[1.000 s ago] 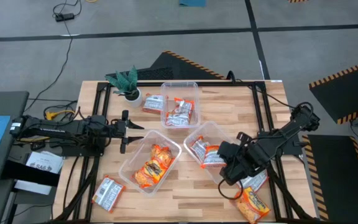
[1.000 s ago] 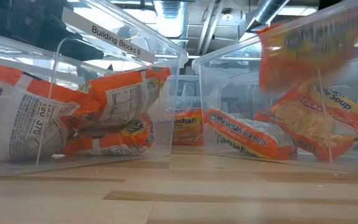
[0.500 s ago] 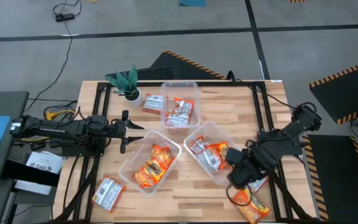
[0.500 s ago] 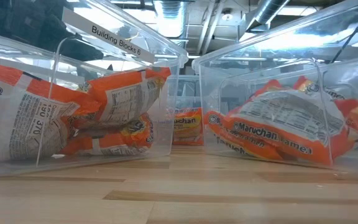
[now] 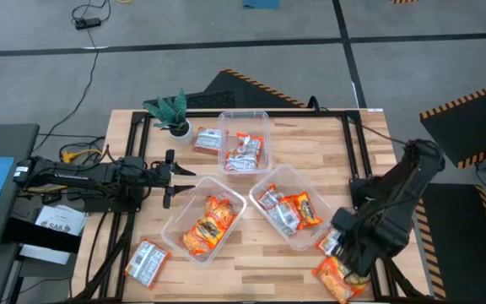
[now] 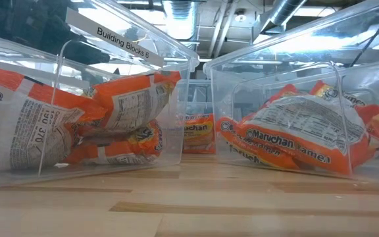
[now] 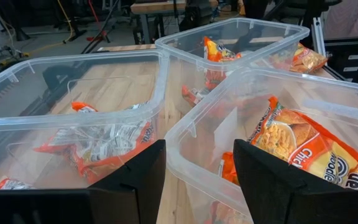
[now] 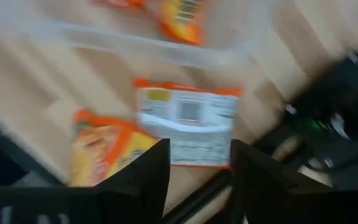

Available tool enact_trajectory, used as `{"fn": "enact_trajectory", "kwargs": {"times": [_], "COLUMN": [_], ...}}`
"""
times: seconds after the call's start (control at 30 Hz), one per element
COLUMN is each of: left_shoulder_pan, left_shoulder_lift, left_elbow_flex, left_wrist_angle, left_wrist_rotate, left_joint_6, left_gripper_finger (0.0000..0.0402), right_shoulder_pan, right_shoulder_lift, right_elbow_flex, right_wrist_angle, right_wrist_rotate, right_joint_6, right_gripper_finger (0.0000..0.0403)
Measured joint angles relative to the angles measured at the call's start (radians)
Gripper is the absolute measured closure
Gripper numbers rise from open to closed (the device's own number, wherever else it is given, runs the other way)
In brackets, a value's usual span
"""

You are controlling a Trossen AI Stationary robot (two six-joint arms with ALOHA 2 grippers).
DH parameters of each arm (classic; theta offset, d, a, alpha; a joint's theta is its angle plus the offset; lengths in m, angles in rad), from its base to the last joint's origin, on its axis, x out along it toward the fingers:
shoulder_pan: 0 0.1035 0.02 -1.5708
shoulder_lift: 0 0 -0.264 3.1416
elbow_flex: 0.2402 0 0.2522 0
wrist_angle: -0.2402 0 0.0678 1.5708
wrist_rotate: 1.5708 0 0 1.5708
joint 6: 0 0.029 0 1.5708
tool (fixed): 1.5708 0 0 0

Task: Sort Maruchan noodles
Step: Put the noodle pack into the top transparent bin

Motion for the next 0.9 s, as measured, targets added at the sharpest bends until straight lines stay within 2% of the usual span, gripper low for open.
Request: {"fn": "enact_trajectory", "kwargs": {"times": [0.13, 0.33, 0.57, 0.7, 0.9], "left_shoulder_pan": [0.0, 0.0, 0.0, 0.0, 0.0], "left_shoulder_lift": [0.0, 0.0, 0.0, 0.0, 0.0], "left_elbow_flex": [0.0, 0.0, 0.0, 0.0, 0.0], "left_wrist_angle": [0.002, 0.002, 0.002, 0.001, 0.001], "left_wrist_rotate": [0.0, 0.0, 0.0, 0.0, 0.0], "left_joint_6": [0.018, 0.028, 0.01, 0.01, 0.011], "left_gripper_finger": [0.0226, 0.0226, 0.0226, 0.0226, 0.0226], "right_shoulder_pan": [0.035, 0.086, 0.098, 0.098, 0.098], "right_shoulder_lift": [-0.121, -0.229, -0.189, -0.151, -0.105], "right_elbow_flex": [-0.155, -0.299, -0.427, -0.461, -0.497], "right_wrist_angle": [0.025, 0.264, 0.391, 0.423, 0.454], "right_wrist_rotate": [-0.05, -0.047, -0.079, -0.118, -0.119], "right_joint_6": [0.189, 0.277, 0.26, 0.223, 0.2], "right_gripper_finger": [0.0218, 0.0218, 0.0218, 0.0218, 0.0218]}}
